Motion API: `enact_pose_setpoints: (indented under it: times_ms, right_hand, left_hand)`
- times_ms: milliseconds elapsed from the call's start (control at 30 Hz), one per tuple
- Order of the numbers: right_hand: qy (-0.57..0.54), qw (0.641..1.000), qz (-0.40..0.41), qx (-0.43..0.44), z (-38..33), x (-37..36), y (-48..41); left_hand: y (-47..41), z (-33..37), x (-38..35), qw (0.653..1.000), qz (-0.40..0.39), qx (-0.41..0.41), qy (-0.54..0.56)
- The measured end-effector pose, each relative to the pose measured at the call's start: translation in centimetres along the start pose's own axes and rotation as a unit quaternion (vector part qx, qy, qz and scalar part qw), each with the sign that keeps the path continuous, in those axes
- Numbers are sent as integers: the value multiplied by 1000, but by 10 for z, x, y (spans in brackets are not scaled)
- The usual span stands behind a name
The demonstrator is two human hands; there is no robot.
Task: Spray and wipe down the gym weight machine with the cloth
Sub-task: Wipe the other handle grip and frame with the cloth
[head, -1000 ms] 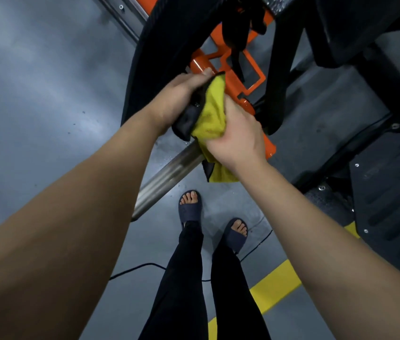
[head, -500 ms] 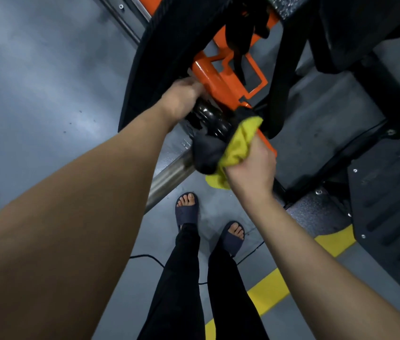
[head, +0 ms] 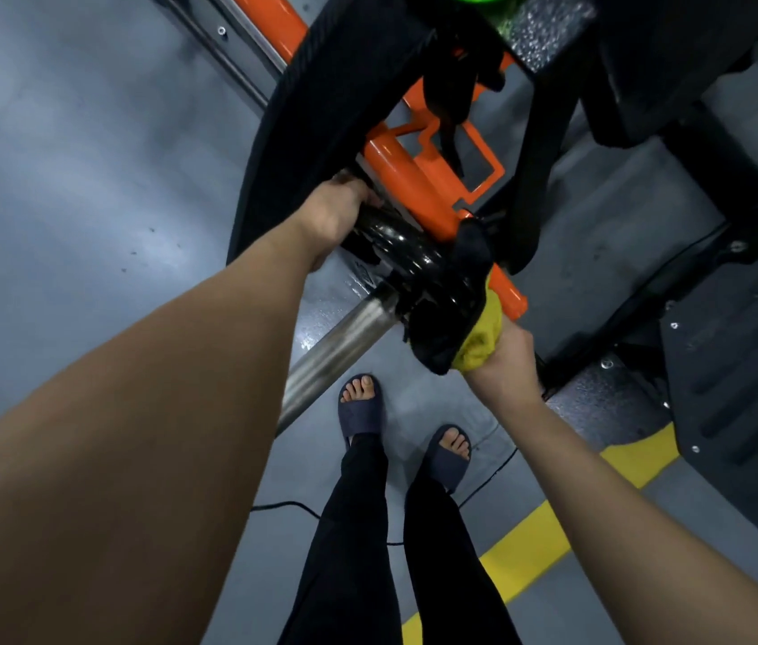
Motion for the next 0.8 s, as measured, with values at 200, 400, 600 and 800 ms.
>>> enact_pose_setpoints:
  times_ms: [200,400,600,800]
  right_hand:
    - [-60,985,115,110,-73,0,-5]
    - [204,962,-41,175,-120,-8,-49]
    - [96,980,-31,171,-81,2,-29]
    - [-21,999,-12,-38,-5,-8,24]
  left_hand:
    - [-26,-15,10,997,61,13,45]
    - [8,-19,13,942,212,-226,-132]
    - [32,-6,-25,921,127,-285,-234]
    - [40,7,-49,920,179,-206,-281]
Point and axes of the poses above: each hand's wrist, its own y-axis away from the middle knuckle, its own x-axis out of the back of the hand, z = x × y, the point moved 2 cm from there along -y, towards the middle knuckle, and after that the axes turned 14 degrees about x, right-handed, at the moved point
